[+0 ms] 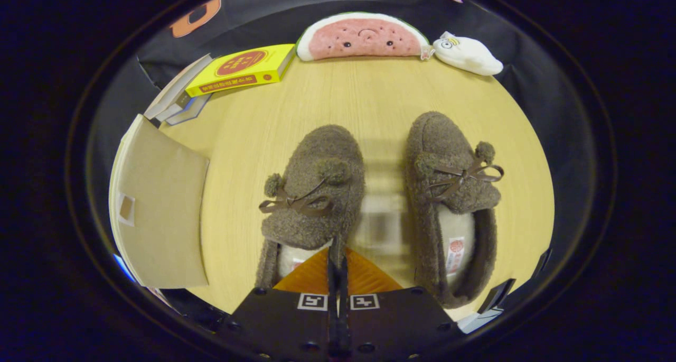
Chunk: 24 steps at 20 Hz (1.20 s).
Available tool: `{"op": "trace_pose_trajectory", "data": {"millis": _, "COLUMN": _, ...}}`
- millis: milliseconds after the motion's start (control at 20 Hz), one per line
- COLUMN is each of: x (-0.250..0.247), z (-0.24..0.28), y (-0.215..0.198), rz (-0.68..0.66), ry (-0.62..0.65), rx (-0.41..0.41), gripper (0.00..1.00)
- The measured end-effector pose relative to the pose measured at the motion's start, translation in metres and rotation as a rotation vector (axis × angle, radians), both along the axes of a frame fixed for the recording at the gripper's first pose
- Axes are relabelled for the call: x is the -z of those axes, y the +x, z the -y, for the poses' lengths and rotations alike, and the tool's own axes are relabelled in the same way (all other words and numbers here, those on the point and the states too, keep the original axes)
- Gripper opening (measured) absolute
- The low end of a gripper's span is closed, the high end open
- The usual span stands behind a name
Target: Open the storage box then place both shoes into the box .Put the left shoe in first, then the right shoe, with the right side of both shoes facing outward in a uniform manner.
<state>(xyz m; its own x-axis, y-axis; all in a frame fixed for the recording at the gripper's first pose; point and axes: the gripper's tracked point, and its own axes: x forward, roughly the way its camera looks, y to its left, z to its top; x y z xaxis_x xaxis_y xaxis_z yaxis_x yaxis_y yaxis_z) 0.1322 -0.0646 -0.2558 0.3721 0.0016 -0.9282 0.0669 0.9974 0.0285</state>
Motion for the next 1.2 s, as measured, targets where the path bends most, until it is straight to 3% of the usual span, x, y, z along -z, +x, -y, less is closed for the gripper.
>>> {"op": "trace_pose_trajectory", "data": {"millis": 250, "x": -0.039, "z": -0.011, "y": -0.005, "rz": 0.029, "ry": 0.128, "rx": 0.059, "gripper": 0.0}}
{"op": "trace_pose_trajectory", "data": {"millis": 550, "x": -0.124, "z": -0.039, "y": -0.021, "rz": 0.105, "ry": 0.139, "rx": 0.024, "gripper": 0.0}}
{"op": "trace_pose_trajectory", "data": {"millis": 800, "x": -0.183, "z": -0.097, "y": -0.035, "rz": 0.16, "ry": 0.188, "rx": -0.024, "gripper": 0.01}}
{"op": "trace_pose_trajectory", "data": {"millis": 1000, "x": -0.196, "z": -0.161, "y": -0.035, "rz": 0.163, "ry": 0.242, "rx": -0.068, "gripper": 0.0}}
{"op": "trace_pose_trajectory", "data": {"millis": 1200, "x": -0.171, "z": -0.237, "y": -0.026, "rz": 0.111, "ry": 0.306, "rx": -0.091, "gripper": 0.0}}
